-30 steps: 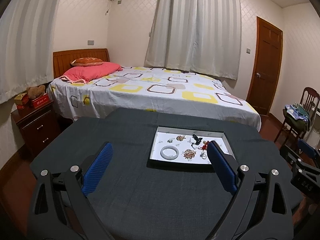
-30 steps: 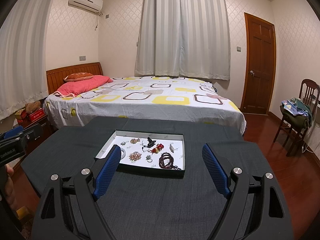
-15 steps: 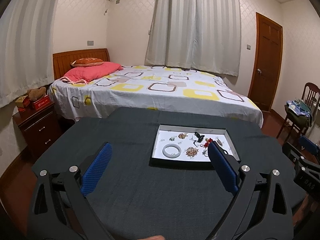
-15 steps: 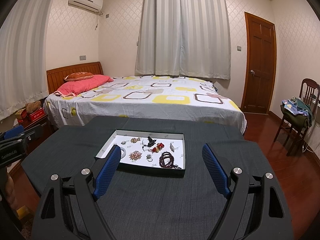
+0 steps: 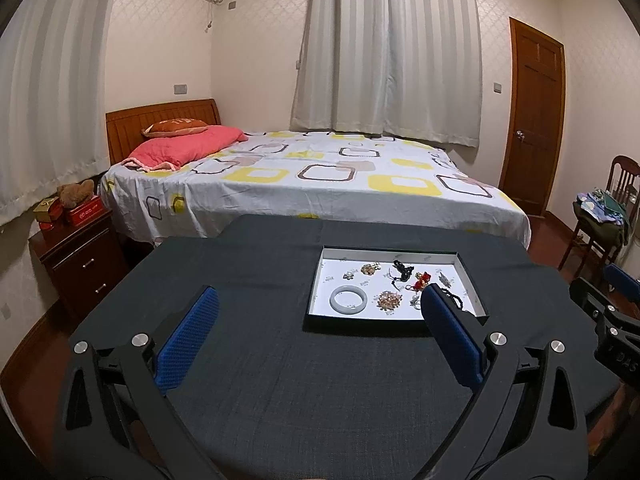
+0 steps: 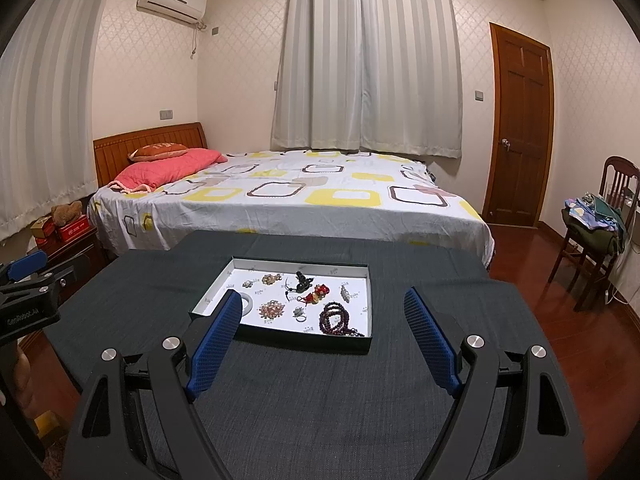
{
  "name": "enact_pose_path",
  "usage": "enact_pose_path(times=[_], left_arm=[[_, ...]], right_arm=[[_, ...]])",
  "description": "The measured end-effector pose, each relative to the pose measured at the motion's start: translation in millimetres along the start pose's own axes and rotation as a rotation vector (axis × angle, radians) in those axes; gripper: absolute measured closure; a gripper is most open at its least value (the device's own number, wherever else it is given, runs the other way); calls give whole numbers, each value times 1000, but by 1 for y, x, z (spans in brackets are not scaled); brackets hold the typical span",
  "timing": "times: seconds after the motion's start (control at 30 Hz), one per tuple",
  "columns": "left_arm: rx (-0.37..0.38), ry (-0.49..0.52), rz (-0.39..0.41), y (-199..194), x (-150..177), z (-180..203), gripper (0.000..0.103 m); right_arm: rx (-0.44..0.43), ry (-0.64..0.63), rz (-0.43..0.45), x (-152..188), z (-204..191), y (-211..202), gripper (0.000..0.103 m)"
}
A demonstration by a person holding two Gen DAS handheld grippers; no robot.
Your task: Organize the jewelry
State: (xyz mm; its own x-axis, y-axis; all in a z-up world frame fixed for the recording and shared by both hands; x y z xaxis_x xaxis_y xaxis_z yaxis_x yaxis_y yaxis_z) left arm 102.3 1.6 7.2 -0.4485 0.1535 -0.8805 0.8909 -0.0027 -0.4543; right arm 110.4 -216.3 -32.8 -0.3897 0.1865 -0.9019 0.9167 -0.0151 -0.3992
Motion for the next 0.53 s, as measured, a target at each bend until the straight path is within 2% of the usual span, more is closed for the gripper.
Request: enact_pose_path(times=[0.3,0.53], left_arm=[[54,6,6,3,3,5,4],[25,-14,-41,27,11,-1,4]], right_arm=[[0,1,-1,1,0,0,23],[6,16,-31,12,5,13,23]])
Point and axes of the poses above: each gripper's, at about its wrist camera, not at the fingertips, and y roughly the way its jaws point, z to its right, x to its underside, the point moved 8 cm from there along y, roughly the way its jaws point, and after that the axes turned 9 degrees about y, right-handed, at the moved point
